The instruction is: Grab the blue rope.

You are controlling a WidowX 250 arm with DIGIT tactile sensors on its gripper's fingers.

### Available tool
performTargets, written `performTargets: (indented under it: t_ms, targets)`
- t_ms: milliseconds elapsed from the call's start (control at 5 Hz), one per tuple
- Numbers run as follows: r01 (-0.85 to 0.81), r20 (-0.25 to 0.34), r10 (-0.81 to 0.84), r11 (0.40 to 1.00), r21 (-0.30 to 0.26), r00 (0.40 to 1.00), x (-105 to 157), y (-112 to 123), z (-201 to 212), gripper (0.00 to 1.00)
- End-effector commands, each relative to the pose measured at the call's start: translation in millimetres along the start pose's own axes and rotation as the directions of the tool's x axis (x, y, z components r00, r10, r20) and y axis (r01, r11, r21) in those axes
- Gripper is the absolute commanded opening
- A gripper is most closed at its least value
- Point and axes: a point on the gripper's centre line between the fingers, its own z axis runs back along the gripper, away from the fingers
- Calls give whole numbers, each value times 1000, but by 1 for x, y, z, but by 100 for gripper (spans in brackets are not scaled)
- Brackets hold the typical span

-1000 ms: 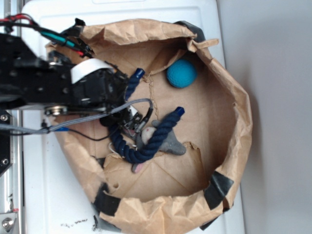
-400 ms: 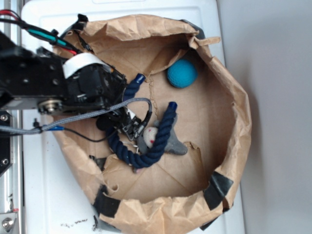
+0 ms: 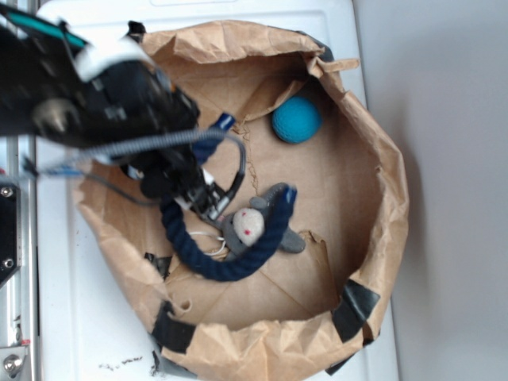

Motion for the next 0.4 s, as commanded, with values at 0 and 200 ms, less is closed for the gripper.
performTargets:
  t_ms: [0,200]
  targets:
    - [9,33,-9,1000,-13,999,18,-18,46,0]
    - [57,21,-57,998,1,998,13,-23,49,0]
